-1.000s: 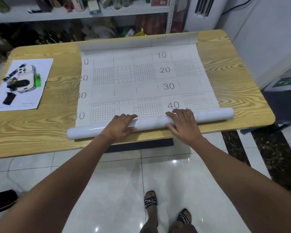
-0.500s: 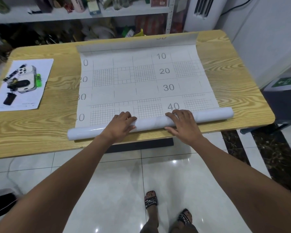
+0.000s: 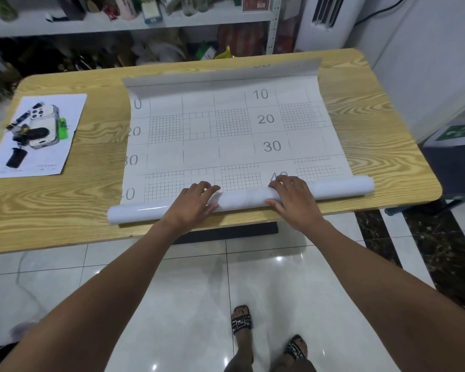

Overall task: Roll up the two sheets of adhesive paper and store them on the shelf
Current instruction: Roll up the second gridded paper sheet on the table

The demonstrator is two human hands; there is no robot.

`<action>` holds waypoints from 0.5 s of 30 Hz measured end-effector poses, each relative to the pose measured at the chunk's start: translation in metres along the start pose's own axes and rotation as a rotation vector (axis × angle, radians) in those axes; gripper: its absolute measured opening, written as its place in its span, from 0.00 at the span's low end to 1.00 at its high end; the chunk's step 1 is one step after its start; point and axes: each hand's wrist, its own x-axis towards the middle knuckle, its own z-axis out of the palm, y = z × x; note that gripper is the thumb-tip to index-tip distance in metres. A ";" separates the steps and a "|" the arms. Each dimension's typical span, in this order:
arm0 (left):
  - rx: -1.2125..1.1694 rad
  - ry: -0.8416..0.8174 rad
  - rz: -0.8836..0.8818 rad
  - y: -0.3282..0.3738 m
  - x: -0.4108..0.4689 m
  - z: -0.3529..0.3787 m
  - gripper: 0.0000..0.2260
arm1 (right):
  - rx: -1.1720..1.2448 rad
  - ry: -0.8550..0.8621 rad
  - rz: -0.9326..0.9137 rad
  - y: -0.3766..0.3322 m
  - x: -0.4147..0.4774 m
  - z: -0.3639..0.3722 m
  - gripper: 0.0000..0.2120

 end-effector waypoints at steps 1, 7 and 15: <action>0.009 0.004 0.006 0.000 -0.001 0.000 0.19 | -0.015 0.014 0.008 -0.001 0.000 0.000 0.23; 0.016 -0.037 0.056 0.000 -0.003 0.000 0.25 | -0.037 -0.032 0.025 -0.003 0.005 -0.002 0.23; 0.001 -0.037 0.041 0.000 -0.002 0.001 0.22 | -0.033 -0.070 0.032 -0.002 0.005 -0.002 0.24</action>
